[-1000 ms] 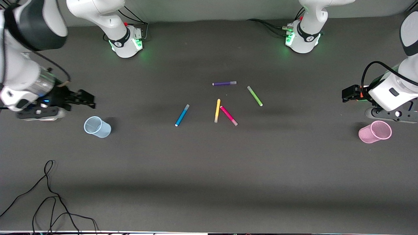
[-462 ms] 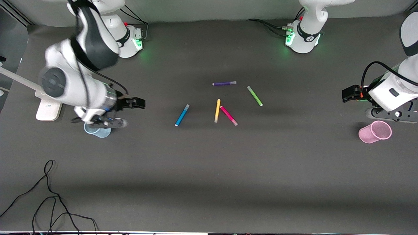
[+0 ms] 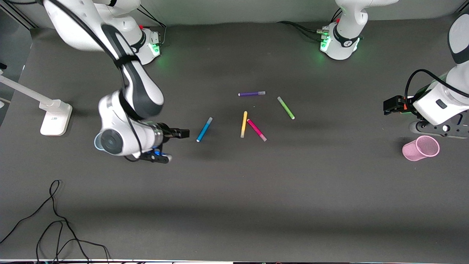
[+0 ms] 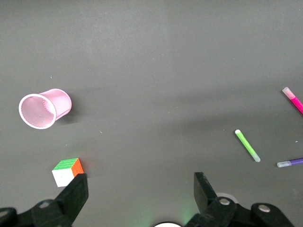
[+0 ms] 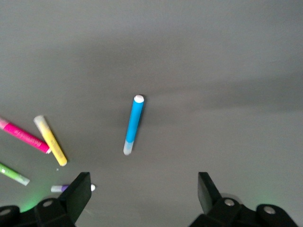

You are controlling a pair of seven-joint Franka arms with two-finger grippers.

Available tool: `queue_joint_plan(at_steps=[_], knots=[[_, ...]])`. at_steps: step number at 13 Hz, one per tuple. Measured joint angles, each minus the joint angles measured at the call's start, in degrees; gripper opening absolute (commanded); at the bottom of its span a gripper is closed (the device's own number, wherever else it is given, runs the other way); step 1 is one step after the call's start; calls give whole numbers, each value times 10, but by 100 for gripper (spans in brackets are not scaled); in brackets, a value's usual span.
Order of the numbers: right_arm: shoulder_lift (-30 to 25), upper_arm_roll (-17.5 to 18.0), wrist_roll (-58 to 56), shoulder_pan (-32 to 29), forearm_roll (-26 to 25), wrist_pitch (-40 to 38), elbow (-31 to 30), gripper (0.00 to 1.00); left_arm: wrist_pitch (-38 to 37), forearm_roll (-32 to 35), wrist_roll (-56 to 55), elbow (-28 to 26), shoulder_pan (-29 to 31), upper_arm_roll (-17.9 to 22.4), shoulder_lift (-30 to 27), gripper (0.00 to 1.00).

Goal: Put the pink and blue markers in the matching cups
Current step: 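Grasp the blue marker with the right gripper, then lift the blue marker while the left gripper reaches the pink marker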

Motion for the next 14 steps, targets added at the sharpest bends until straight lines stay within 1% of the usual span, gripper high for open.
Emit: queue_joint_plan(at_steps=[3,5,8,9,10,12,13,14], knots=[[58,2,51,12,34,32,5,99,-1,0,0,-1,0,0,0,100],[85,3,76,19,49,48,5,95,-2,0,0,-1,0,0,0,100],[113,3,83,19,59,71,5,76,-2,0,-2,-6,0,-1,0,99],[121,3,84,19,63,82,5,68,-1,-1,-16,-9,0,-3,0,99],[127,3,84,19,67,91,4,53,-1,-3,-45,-11,-2,-8,0,99],[136,4,84,19,70,107,4,8,6,-7,-126,-15,-23,-21,2,99],[136,4,85,19,70,106,5,0,14,-8,-175,-18,-42,-24,7,99],[136,4,86,19,70,106,5,0,25,-10,-225,-21,-62,-26,15,99]])
